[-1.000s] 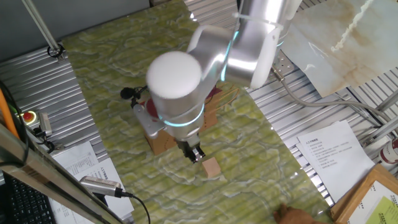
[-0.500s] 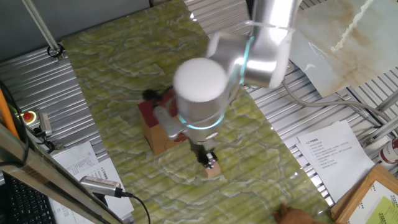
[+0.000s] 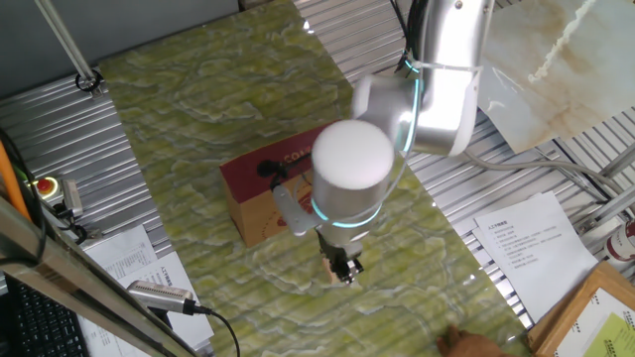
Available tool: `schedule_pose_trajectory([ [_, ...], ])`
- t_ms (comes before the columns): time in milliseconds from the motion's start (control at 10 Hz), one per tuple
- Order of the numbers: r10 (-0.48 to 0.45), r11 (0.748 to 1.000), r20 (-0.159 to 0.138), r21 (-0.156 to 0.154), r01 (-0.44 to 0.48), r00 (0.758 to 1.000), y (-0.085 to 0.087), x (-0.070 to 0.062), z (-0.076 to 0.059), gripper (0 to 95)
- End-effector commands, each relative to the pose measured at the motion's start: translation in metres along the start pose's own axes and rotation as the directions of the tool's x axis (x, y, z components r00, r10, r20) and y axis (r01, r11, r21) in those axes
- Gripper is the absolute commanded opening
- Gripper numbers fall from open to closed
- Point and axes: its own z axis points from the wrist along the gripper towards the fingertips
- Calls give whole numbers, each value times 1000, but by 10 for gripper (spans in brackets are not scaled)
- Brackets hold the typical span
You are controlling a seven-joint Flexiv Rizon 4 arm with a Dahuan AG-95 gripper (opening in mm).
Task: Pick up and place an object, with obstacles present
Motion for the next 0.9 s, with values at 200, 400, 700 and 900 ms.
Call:
schedule_pose_trajectory([
  [200,1,1000,-4,-2,-1,1000,1,-2,3,380],
  [400,-9,1000,-1,-3,9,1000,-4,-4,2,380],
  [700,-9,999,-21,-39,8,1000,-5,-4,2,760],
  [900,-24,999,-71,-30,22,997,-5,-4,2,570],
])
